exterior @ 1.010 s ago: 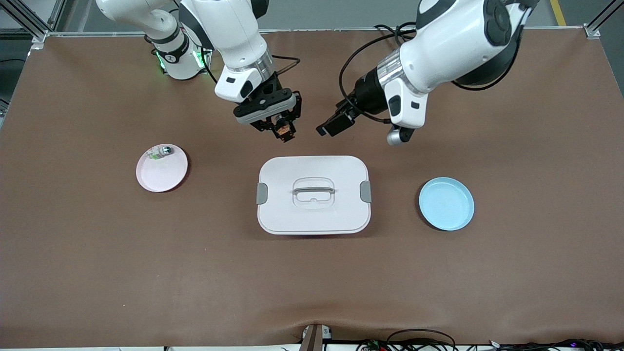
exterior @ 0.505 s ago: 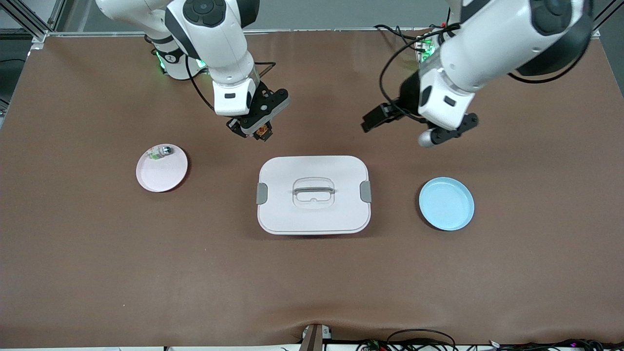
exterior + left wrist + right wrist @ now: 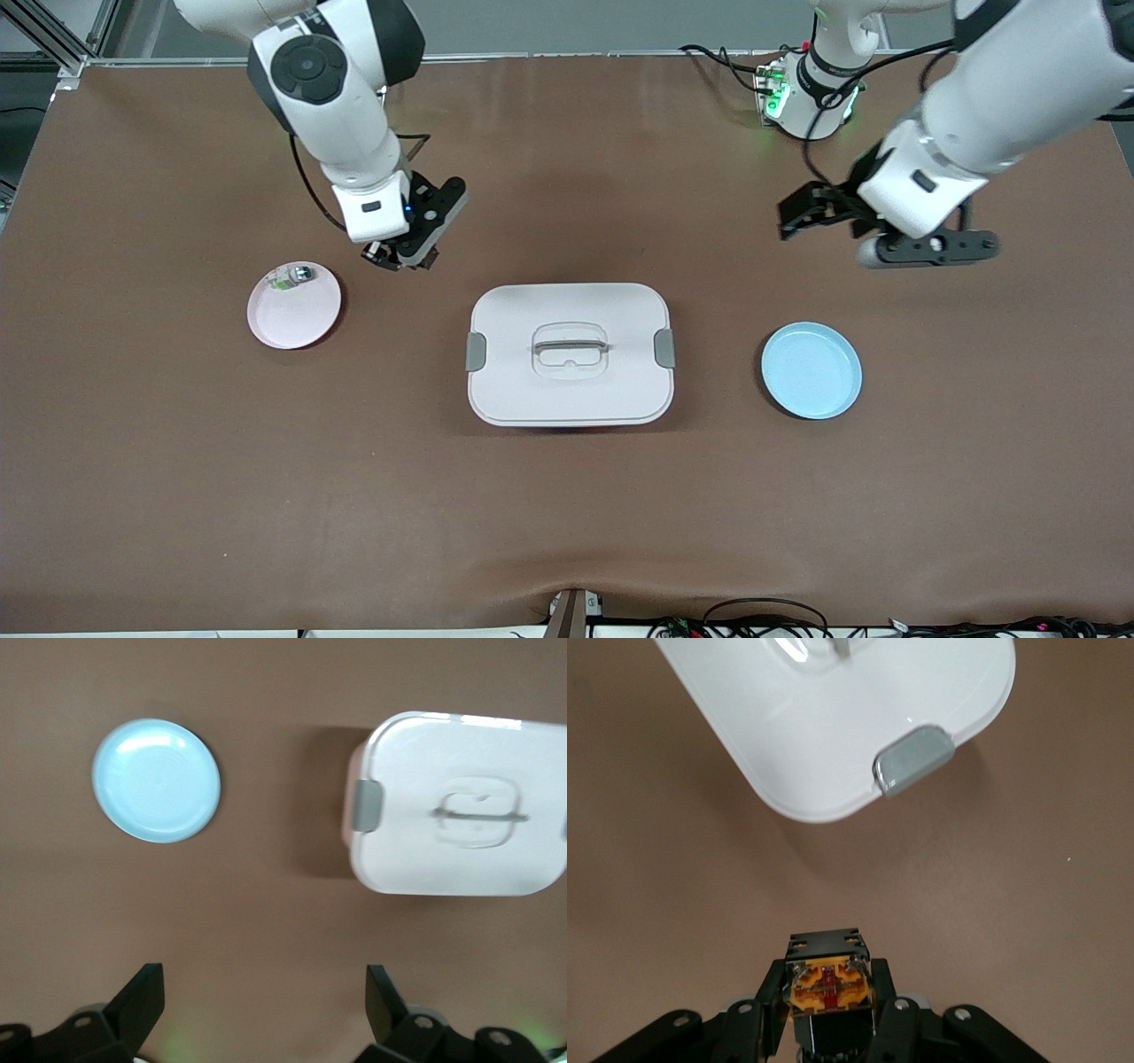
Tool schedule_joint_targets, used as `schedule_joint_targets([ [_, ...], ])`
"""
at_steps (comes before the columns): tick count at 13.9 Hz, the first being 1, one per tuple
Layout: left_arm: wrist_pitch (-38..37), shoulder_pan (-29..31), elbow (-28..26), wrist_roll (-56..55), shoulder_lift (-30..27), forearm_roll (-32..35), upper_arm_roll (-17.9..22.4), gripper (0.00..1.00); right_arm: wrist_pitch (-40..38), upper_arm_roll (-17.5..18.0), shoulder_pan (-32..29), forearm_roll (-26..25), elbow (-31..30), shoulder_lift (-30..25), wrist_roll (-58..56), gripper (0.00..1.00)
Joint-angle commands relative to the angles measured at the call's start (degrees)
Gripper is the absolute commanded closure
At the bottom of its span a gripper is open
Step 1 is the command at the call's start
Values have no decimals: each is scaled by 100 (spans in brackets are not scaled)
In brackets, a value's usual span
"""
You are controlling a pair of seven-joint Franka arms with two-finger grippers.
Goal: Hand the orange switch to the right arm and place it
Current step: 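Open the left gripper and withdraw while the right gripper carries the switch, then lower the switch onto the pink-white plate with the right gripper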
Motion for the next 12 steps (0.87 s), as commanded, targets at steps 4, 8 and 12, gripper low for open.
schedule_joint_targets([
  [4, -305, 1122, -298, 1391, -183, 374, -83, 0, 816, 72, -805, 13, -1402, -771, -1884, 100],
  [8, 792, 1658, -1517, 2147, -1095, 350, -74, 0, 1019, -51, -1140, 135, -1886, -903, -2763, 100],
  [12, 1058, 1958, -1714, 2650, -1212, 306, -39, 0, 1807, -560, -1149, 750, -2685, -982, -3949, 100],
])
